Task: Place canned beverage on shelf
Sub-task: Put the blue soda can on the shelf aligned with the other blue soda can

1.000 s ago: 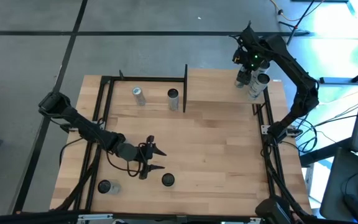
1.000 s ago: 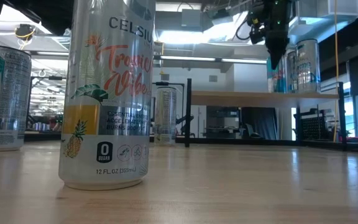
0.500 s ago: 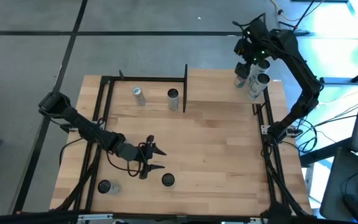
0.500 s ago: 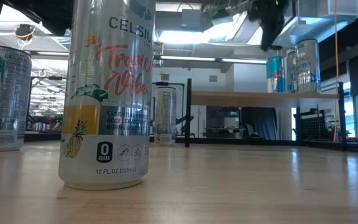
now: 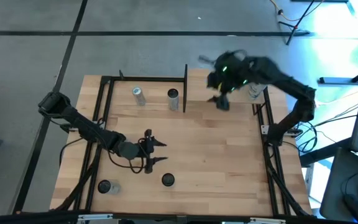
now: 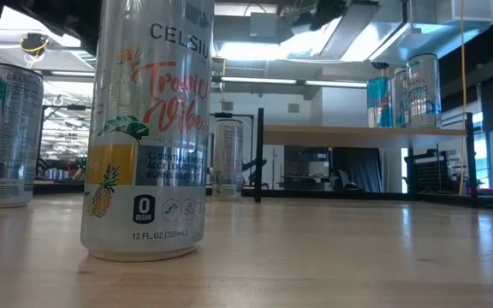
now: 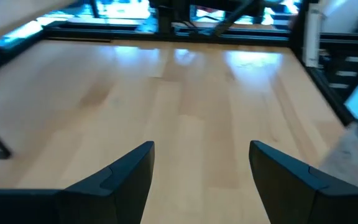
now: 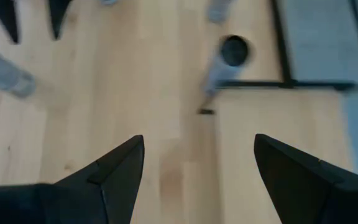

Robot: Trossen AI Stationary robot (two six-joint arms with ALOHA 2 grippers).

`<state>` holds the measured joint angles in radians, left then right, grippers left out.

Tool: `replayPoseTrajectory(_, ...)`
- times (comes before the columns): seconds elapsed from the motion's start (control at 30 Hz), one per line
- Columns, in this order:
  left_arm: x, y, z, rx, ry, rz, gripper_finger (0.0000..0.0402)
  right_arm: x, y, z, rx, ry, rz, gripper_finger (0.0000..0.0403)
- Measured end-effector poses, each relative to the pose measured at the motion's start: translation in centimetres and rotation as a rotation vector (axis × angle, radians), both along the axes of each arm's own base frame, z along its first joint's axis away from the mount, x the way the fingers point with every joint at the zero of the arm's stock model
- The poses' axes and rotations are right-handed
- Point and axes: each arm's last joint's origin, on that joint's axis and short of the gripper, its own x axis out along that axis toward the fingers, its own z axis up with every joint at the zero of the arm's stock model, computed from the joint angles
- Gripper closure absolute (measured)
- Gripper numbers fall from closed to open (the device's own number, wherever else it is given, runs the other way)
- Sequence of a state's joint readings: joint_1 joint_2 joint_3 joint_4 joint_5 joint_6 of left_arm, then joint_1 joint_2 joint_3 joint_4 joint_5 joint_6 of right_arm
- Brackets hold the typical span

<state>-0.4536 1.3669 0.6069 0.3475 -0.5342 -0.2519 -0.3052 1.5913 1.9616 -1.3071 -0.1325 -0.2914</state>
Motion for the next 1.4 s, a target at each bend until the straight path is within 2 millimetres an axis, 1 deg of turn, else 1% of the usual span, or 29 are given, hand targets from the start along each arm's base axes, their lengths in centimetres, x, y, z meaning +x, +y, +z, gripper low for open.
replayPoseTrajectory(0.1, 0.4, 0.1, 1.3, 0.008, -0.026, 0.048, 0.0154, 1.4, 1.8, -2.8, -0.002, -0.001, 0.074, 0.0114)
replayPoseTrajectory(0.17, 0.5, 0.0, 2.5, 0.026, -0.025, 0.071, 0.0154, 1.3, 2.8, -4.7, -0.006, 0.0, 0.101, 0.0114)
replayPoseTrajectory(0.27, 0.7, 0.3, 4.2, 0.115, 0.058, 0.093, 0.0154, 0.4, 4.1, -7.4, 0.004, -0.049, 0.11, 0.0114)
replayPoseTrajectory(0.43, 0.9, 3.0, 8.4, 0.193, 0.211, 0.185, 0.0154, -1.1, 6.4, -10.9, -0.011, -0.255, 0.164, 0.0114)
replayPoseTrajectory(0.53, 0.7, 4.9, 10.2, 0.196, 0.292, 0.23, 0.0154, -1.4, 7.6, -12.7, -0.008, -0.342, 0.206, 0.0114)
replayPoseTrajectory(0.63, 0.6, 6.4, 11.6, 0.245, 0.302, 0.278, 0.0154, -1.3, 8.4, -14.2, -0.024, -0.394, 0.243, 0.0114)
replayPoseTrajectory(0.7, 0.5, 6.9, 11.9, 0.276, 0.307, 0.279, 0.0154, -1.1, 8.6, -14.7, -0.053, -0.428, 0.272, 0.0114)
replayPoseTrajectory(0.8, 0.6, 7.5, 12.0, 0.338, 0.329, 0.27, 0.0154, -0.9, 8.5, -14.8, -0.096, -0.451, 0.304, 0.0114)
replayPoseTrajectory(0.87, 0.6, 8.3, 12.0, 0.36, 0.337, 0.327, 0.0154, -0.8, 8.5, -14.6, -0.118, -0.471, 0.317, 0.0114)
replayPoseTrajectory(0.97, 0.4, 9.9, 11.9, 0.33, 0.349, 0.444, 0.0147, -0.7, 8.5, -14.4, -0.144, -0.496, 0.335, 0.0114)
replayPoseTrajectory(1.1, 0.1, 12.7, 11.5, 0.248, 0.39, 0.56, 0.0111, -0.7, 8.6, -14.4, -0.124, -0.504, 0.365, 0.0114)
replayPoseTrajectory(1.27, -0.9, 16.6, 10.9, 0.131, 0.467, 0.65, 0.0062, -1.1, 8.6, -15.2, -0.075, -0.413, 0.353, 0.0114)
replayPoseTrajectory(1.33, -1.5, 18.1, 10.8, 0.094, 0.493, 0.681, 0.0048, -1.3, 8.6, -15.4, -0.053, -0.382, 0.339, 0.0114)
replayPoseTrajectory(1.4, -1.9, 19.1, 10.7, 0.079, 0.52, 0.698, 0.0041, -1.4, 8.6, -15.7, -0.017, -0.347, 0.311, 0.0114)
